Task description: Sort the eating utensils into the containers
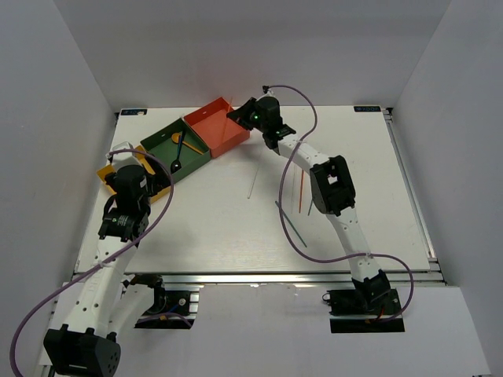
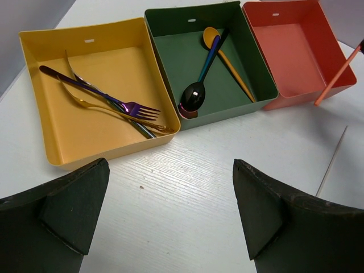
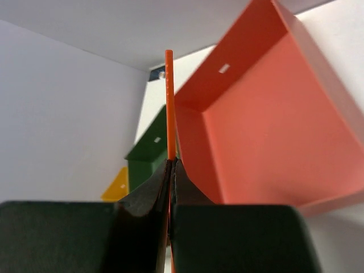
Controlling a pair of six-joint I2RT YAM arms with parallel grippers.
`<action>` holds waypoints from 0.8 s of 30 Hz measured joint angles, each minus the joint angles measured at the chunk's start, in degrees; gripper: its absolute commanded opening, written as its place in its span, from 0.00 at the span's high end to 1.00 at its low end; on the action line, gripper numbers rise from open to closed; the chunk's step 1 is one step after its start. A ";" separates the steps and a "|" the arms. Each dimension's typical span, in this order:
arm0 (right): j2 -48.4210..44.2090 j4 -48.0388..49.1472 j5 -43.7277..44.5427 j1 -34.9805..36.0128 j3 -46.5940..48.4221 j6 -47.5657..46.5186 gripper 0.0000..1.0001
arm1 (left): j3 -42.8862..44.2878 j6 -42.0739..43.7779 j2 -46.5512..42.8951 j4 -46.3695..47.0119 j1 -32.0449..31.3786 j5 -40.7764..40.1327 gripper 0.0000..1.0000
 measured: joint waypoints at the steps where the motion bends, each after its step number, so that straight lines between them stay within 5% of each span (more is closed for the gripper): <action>1: 0.00 0.85 0.22 0.28 -0.09 0.70 1.00 | 0.00 0.00 0.09 -0.02 -0.11 0.11 0.02; 13: 5.11 8.55 9.31 1.57 5.46 -1.14 0.95 | 0.00 -0.02 0.59 -0.28 -1.66 0.15 0.02; 16: 7.17 9.38 10.29 1.75 6.75 -2.97 0.73 | 0.00 -0.02 1.03 -0.52 -1.81 0.15 0.02; 18: 7.80 9.62 10.51 2.03 6.78 -4.02 0.40 | 0.00 -0.02 1.25 -0.87 -1.95 0.13 0.02; 21: 8.07 9.64 10.54 2.75 6.78 -5.27 0.13 | 0.02 -0.09 1.29 -1.29 -2.19 0.11 0.02; 24: 7.98 9.90 10.54 3.37 6.91 -7.17 0.11 | 0.02 -0.46 1.29 -1.36 -2.23 0.11 0.02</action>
